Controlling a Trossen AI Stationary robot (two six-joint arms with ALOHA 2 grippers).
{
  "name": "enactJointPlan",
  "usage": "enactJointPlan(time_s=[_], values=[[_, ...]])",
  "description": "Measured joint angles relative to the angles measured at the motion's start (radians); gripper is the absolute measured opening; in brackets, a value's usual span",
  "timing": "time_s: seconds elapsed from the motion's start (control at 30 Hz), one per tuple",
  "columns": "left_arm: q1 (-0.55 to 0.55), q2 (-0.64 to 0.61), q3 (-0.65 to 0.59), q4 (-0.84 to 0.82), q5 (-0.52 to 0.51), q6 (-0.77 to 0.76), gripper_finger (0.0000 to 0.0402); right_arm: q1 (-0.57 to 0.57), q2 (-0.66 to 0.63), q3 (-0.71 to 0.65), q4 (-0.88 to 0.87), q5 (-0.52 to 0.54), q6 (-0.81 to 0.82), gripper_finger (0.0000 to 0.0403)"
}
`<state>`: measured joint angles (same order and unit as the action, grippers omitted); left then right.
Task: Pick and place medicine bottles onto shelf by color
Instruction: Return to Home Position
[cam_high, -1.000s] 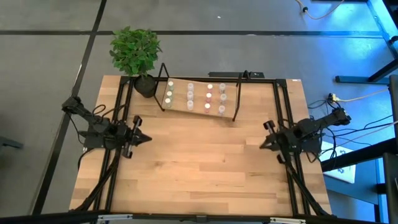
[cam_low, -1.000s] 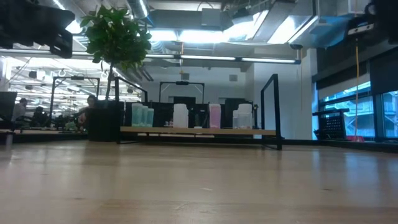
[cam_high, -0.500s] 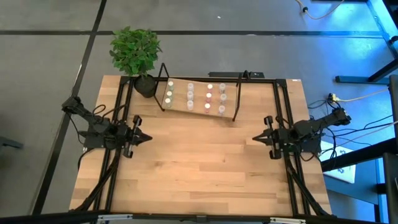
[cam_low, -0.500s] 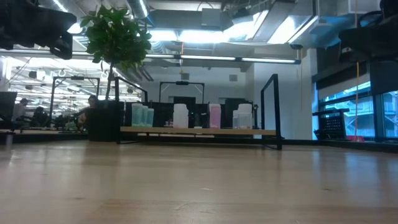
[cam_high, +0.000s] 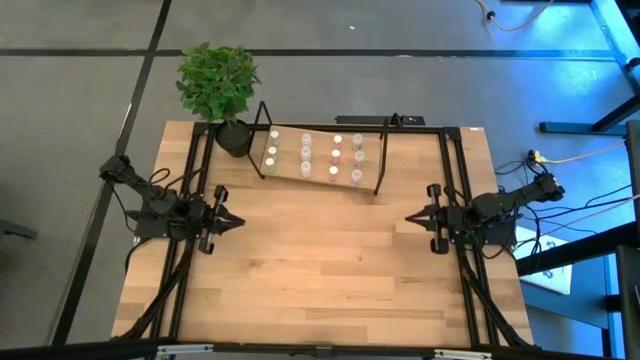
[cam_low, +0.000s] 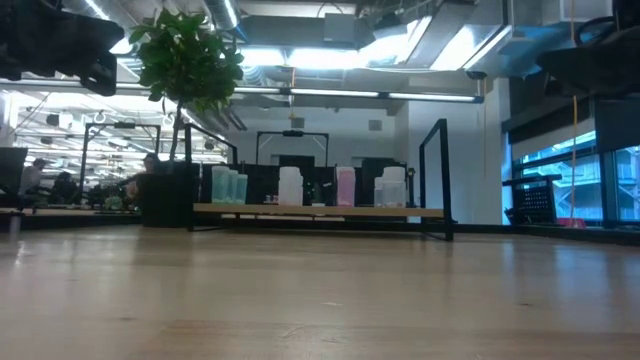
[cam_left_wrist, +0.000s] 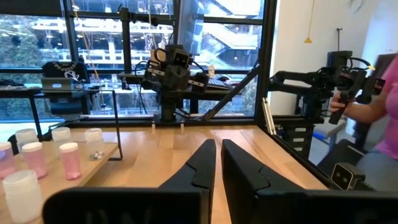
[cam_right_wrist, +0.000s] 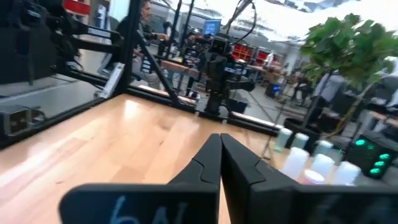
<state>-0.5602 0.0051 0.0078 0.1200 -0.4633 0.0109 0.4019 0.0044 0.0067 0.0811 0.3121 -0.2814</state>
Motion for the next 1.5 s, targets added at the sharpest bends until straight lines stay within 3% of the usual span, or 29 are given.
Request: enactJointPlan(time_s=[0.23, 0.5, 1.03, 1.5], values=[[0.000, 0.000, 0.000, 0.000, 0.000, 0.000, 0.0029, 0.000, 0.000, 0.000, 0.005, 0.044, -0.025, 0.0013], [0.000, 0.000, 0.000, 0.000, 0.001, 0.000, 0.0025, 0.000, 0.000, 0.000, 0.003, 0.045, 0.201, 0.0013], [0.000, 0.000, 0.000, 0.000, 0.001, 0.000, 0.0001, 0.000, 0.000, 0.000, 0.003, 0.044, 0.197, 0.0014], [0.000, 0.000, 0.000, 0.000, 0.001, 0.000, 0.0027, 0.000, 0.000, 0.000, 0.003, 0.043, 0.198, 0.0014]])
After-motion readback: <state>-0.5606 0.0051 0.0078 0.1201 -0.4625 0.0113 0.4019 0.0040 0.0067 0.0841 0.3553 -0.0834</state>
